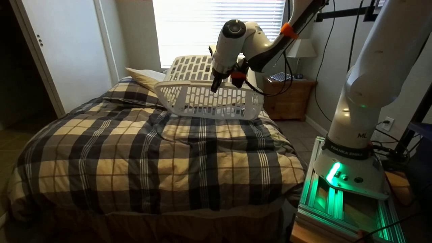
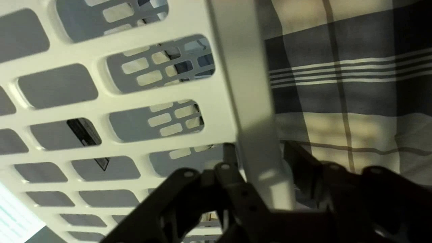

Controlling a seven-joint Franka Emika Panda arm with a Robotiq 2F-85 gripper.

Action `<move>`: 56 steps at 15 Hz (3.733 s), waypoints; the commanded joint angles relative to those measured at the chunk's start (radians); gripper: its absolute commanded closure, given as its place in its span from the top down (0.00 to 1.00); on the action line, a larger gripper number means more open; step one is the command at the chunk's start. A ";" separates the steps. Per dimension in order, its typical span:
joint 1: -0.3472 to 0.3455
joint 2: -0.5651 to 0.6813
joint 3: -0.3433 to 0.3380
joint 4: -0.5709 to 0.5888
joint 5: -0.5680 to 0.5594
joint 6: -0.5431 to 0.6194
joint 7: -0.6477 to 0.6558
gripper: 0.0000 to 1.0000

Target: Place the white basket upright.

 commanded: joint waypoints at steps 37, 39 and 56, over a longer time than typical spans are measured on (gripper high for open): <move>-0.037 -0.188 -0.063 -0.069 -0.098 -0.198 -0.057 1.00; -0.036 -0.182 -0.079 -0.071 -0.096 -0.165 -0.079 1.00; -0.135 0.083 -0.250 0.149 -0.026 0.012 -0.220 1.00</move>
